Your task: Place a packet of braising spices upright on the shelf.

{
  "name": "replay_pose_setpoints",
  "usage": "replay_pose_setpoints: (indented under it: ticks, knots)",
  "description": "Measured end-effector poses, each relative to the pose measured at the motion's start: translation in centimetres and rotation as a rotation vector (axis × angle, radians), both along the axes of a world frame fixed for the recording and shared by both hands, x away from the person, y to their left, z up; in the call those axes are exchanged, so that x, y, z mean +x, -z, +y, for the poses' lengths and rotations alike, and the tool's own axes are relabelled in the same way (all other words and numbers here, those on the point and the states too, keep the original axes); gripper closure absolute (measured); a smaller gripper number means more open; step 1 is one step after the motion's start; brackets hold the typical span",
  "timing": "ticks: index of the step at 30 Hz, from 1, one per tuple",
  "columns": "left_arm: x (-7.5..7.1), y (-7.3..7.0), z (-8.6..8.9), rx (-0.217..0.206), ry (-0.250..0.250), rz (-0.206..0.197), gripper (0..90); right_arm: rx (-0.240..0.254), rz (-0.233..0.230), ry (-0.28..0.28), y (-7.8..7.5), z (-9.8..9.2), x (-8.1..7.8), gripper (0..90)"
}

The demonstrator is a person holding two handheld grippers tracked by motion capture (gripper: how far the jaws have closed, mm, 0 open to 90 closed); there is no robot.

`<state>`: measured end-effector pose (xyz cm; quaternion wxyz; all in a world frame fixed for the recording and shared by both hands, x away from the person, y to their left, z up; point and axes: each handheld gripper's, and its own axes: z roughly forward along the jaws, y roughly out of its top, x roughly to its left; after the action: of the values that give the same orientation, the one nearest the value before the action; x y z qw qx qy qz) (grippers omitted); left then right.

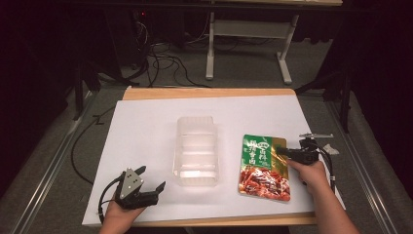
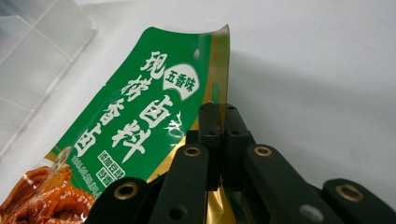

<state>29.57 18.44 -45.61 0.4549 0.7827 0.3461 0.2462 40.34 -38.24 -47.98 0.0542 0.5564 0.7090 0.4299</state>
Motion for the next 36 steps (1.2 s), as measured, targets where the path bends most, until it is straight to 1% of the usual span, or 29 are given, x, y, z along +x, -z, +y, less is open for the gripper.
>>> replay_pose_setpoints:
  ticks: [4, 6, 7, 9, 11, 16, 17, 18, 20, 24, 31, 36]
  knots:
    - [0.0, 0.0, 0.0, 0.001, -0.001, -0.001, 15.8, 0.003, -0.003, 0.012, -0.4, 0.0, -0.3, 90.0]
    - [0.0, 0.0, 0.0, 0.001, -0.001, -0.002, 15.8, -0.014, -0.011, 0.016, -0.7, 0.2, -0.5, 90.0]
    - [0.0, 0.0, 0.0, 0.0, -0.001, -0.002, 15.8, -0.025, -0.023, 0.012, -0.8, 0.3, -0.6, 90.0]
    - [0.0, -0.1, 0.0, 0.0, -0.002, -0.002, 15.8, -0.02, -0.036, 0.016, -1.1, 0.2, -0.9, 90.0]
    - [0.0, -0.1, 0.1, 0.0, -0.002, -0.004, 15.8, 0.001, -0.043, 0.014, -1.4, 0.0, -1.2, 90.0]
    - [-0.1, -0.1, 0.1, -0.006, -0.005, -0.005, 15.8, 0.001, -0.083, -0.003, -1.9, -0.2, -2.0, 90.0]
    - [-0.1, -0.1, 0.1, -0.006, -0.005, -0.005, 15.8, 0.008, -0.086, -0.002, -2.1, -0.2, -2.2, 90.0]
    - [-0.1, -0.1, 0.1, -0.005, -0.006, -0.005, 15.8, 0.011, -0.096, -0.002, -2.2, -0.3, -2.4, 90.0]
    - [-0.1, -0.1, 0.1, -0.005, -0.006, -0.005, 15.8, 0.031, -0.114, 0.0, -2.6, -0.5, -2.8, 90.0]
    - [-0.1, -0.2, 0.1, -0.005, -0.006, -0.008, 15.8, 0.047, -0.161, 0.003, -3.7, -0.4, -3.6, 90.0]
    - [-0.1, -0.3, 0.1, -0.01, -0.01, -0.015, 15.8, 0.052, -0.287, -0.017, -6.4, 0.8, -4.9, 90.0]
    - [-0.2, -0.3, 0.2, -0.015, -0.013, -0.019, 15.8, 0.055, -0.361, -0.025, -8.0, 1.6, -5.8, 90.0]
